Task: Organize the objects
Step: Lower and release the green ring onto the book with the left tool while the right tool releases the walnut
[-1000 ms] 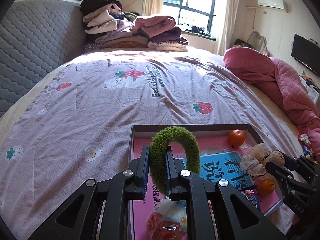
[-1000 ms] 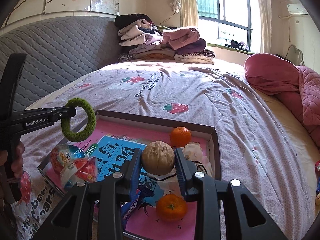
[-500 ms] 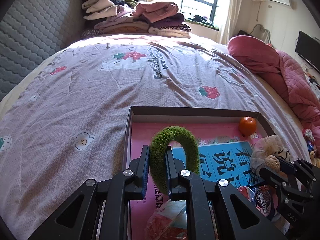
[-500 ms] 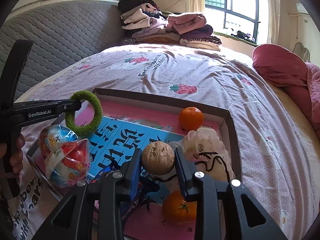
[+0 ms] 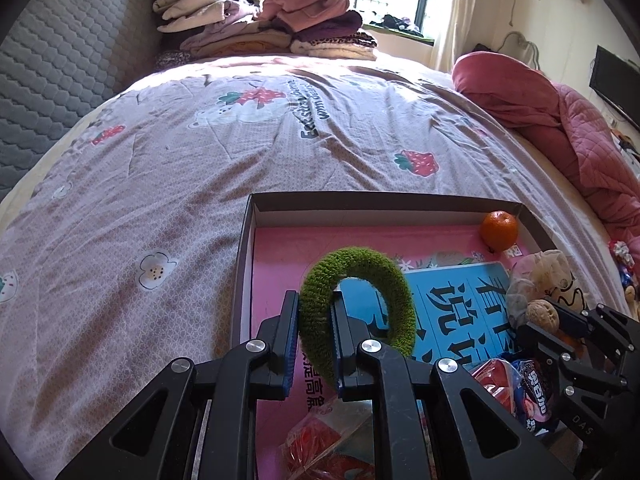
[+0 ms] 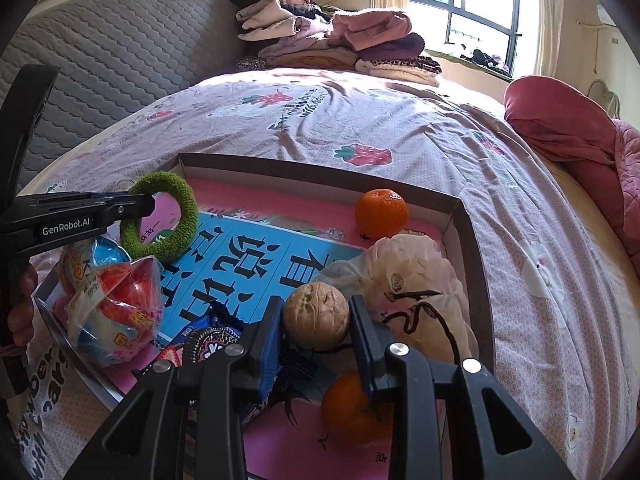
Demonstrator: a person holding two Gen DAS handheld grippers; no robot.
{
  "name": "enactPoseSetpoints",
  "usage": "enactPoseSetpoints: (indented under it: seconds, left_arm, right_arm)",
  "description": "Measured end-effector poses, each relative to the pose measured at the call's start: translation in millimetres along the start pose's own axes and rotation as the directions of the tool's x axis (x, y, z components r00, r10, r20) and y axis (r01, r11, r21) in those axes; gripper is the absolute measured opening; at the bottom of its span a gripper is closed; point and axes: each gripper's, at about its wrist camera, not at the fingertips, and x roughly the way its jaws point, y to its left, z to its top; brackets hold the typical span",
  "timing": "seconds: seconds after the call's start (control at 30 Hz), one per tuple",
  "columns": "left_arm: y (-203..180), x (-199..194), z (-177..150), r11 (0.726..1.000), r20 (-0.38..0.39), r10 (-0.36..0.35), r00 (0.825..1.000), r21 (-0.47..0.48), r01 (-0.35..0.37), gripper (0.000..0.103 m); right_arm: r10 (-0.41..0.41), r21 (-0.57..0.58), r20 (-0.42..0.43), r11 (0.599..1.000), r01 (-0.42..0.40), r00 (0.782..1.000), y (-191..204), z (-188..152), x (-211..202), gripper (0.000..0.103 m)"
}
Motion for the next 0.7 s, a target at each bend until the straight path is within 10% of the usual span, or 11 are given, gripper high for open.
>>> enactPoseSetpoints:
  seconds: [0.7]
  left_arm:
    - [1, -8, 0, 1.0, 0.009, 0.03, 1.0, -0.005, -0.03, 0.036]
  right_arm:
    - [0.001, 0.033, 0.008, 0.999, -0.001, 1.0, -3, 4, -6, 0.033]
